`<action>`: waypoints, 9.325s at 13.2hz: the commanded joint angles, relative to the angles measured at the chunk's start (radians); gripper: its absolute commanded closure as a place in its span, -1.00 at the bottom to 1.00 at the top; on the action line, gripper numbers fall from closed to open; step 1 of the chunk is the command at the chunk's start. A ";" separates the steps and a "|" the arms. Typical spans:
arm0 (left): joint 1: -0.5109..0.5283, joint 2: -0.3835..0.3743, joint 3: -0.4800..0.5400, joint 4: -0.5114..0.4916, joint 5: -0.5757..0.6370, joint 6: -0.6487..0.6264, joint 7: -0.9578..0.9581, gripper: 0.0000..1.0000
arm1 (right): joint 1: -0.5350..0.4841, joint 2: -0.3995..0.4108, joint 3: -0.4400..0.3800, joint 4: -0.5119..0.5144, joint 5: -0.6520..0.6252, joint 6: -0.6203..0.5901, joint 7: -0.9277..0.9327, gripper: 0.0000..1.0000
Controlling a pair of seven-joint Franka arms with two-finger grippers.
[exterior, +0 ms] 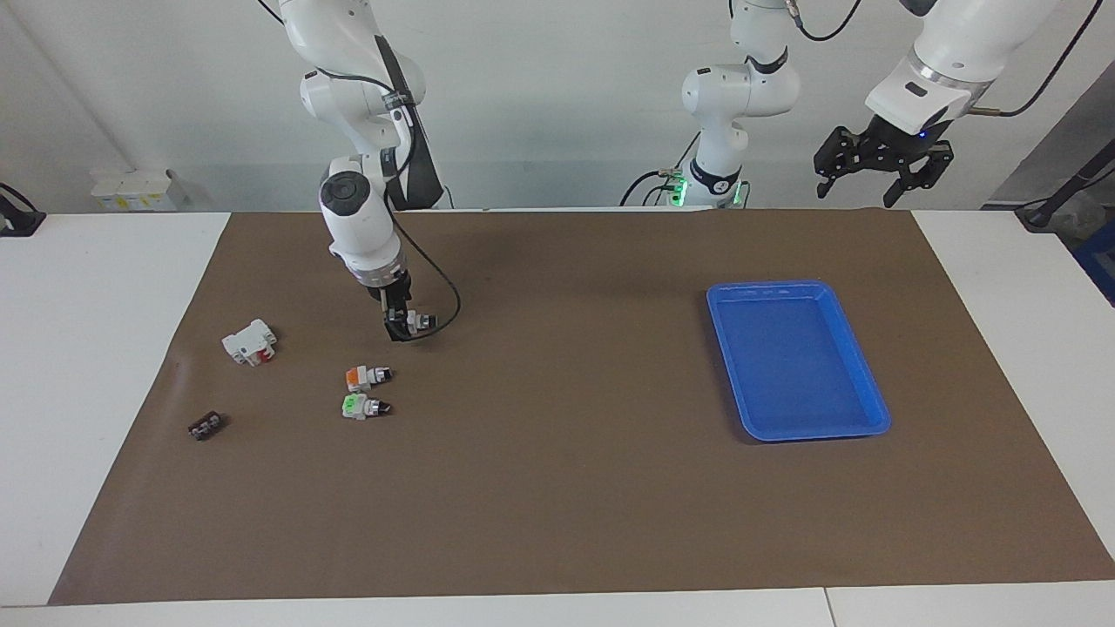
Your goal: Turn and place switch with both arms
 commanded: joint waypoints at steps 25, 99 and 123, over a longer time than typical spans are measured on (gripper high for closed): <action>-0.004 -0.025 0.004 -0.028 0.018 0.001 0.007 -1.00 | 0.008 0.059 0.108 0.645 0.818 -0.306 -0.187 1.00; -0.082 -0.056 -0.094 -0.227 -0.738 0.590 -2.436 1.00 | 0.200 0.243 0.221 0.815 0.797 0.044 0.012 1.00; -0.074 -0.056 -0.092 -0.241 -0.634 0.612 -2.705 1.00 | 0.200 0.243 0.221 0.814 0.797 0.043 0.012 1.00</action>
